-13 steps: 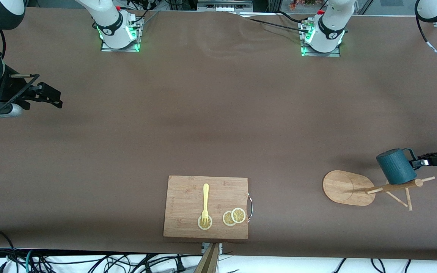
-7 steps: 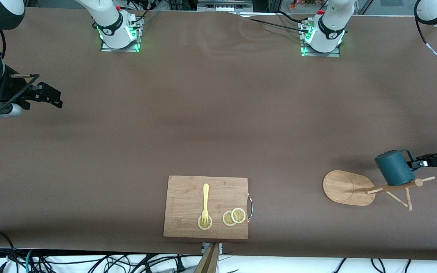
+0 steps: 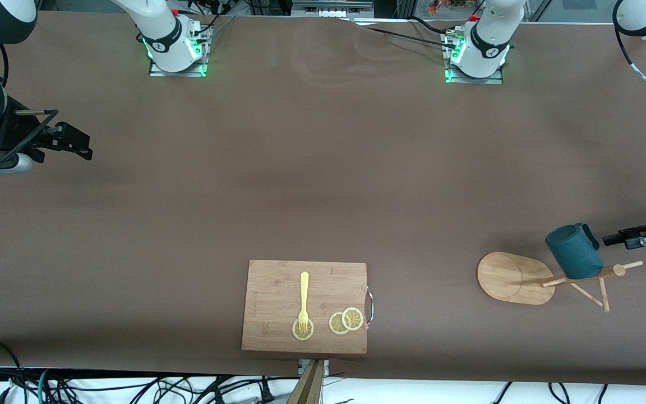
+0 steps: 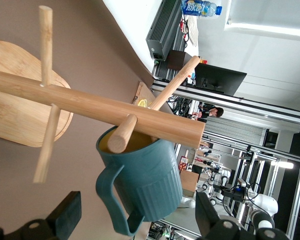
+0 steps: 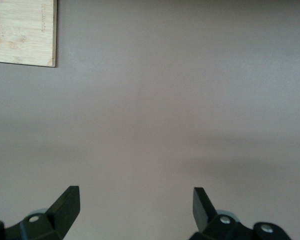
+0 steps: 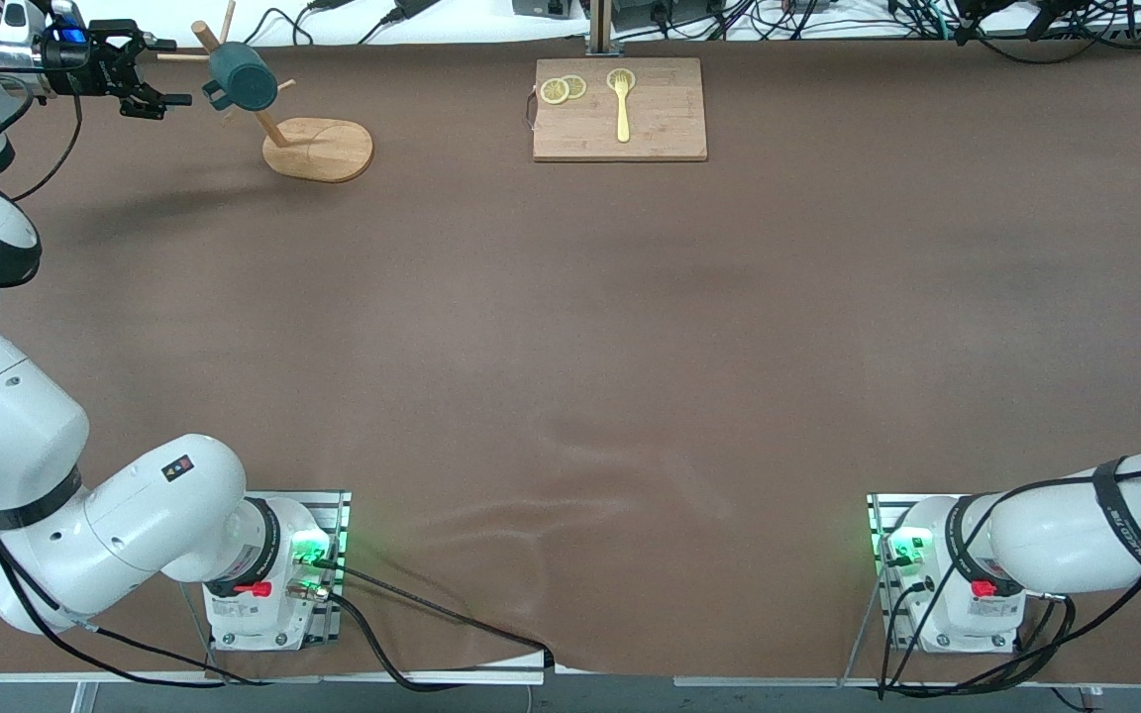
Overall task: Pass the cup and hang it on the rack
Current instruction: 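Lower the mug onto a rack peg and open the left gripper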
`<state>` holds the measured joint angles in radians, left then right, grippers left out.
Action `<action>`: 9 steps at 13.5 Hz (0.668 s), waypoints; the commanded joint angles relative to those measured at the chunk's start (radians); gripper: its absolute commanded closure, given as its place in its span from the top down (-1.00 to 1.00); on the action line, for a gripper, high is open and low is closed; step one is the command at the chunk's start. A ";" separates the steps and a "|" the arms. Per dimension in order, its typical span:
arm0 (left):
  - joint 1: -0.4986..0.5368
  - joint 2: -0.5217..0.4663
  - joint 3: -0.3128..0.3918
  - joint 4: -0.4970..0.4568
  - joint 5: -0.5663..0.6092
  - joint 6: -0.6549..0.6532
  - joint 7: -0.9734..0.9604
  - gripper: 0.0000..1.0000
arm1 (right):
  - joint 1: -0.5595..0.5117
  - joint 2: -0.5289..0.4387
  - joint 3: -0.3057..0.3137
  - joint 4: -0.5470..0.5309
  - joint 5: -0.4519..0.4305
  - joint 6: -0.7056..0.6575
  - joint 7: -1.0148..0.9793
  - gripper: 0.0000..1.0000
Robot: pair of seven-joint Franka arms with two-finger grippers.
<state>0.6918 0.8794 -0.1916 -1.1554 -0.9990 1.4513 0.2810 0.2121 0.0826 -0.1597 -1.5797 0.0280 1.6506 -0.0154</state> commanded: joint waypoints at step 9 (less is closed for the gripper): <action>-0.282 -0.189 0.003 0.143 0.756 -0.164 -0.002 1.00 | -0.003 -0.003 0.002 0.012 0.000 -0.015 -0.008 1.00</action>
<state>0.5097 0.7779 -0.2051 -1.0028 -0.3846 1.3015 0.2830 0.2121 0.0826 -0.1599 -1.5796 0.0281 1.6504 -0.0155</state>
